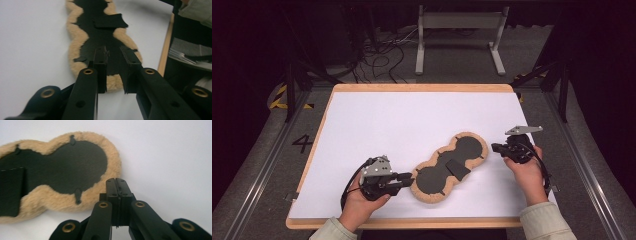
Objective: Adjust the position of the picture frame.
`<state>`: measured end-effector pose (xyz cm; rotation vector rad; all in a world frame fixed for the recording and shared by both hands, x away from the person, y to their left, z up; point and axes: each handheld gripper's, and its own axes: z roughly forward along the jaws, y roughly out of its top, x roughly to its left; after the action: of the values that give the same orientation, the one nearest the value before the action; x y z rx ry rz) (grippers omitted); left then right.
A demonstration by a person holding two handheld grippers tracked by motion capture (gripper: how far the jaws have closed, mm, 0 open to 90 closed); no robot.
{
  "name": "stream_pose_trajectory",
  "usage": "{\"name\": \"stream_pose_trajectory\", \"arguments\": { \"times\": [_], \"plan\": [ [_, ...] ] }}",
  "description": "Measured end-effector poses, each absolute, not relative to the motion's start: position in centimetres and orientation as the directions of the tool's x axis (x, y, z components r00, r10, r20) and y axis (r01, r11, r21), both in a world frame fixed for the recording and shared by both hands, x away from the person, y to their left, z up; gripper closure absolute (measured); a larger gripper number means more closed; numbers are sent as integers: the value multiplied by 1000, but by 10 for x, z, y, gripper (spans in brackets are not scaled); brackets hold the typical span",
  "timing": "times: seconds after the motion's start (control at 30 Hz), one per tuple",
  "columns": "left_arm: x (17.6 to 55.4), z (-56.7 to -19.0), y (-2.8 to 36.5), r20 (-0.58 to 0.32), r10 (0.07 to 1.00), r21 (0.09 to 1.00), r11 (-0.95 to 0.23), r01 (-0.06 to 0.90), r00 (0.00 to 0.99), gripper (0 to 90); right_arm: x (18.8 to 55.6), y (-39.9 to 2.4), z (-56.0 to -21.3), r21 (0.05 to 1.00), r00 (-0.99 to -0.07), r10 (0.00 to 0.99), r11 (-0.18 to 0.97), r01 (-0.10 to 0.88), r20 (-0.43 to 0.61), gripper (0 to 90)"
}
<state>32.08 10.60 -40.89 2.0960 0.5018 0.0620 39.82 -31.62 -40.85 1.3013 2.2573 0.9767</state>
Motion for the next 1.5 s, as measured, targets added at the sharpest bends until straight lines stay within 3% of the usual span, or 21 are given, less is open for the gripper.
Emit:
{"name": "stream_pose_trajectory", "arguments": {
  "times": [0.2, 0.43, 0.8, 1.0, 1.5],
  "plan": [
    [319, -415, 81, -175, 256, 781, -551, 292, 951, 855, 379, -325, -409, 724, -501, 865, 320, 611, 40, 900],
    [319, -423, 62, -203, 158, 725, -639, 256, 966, 864, 370, -331, -407, 734, -491, 870, 301, 609, 51, 900],
    [319, -437, 39, -188, 87, 623, -759, 187, 978, 868, 360, -338, -407, 732, -468, 882, 289, 616, 46, 900],
    [322, -446, 33, -145, 122, 567, -803, 183, 982, 871, 358, -340, -407, 733, -463, 885, 287, 616, 43, 900],
    [350, -446, 64, -165, 316, 573, -741, 351, 934, 898, 353, -342, -407, 737, -459, 888, 285, 613, 38, 897]
  ]
}}
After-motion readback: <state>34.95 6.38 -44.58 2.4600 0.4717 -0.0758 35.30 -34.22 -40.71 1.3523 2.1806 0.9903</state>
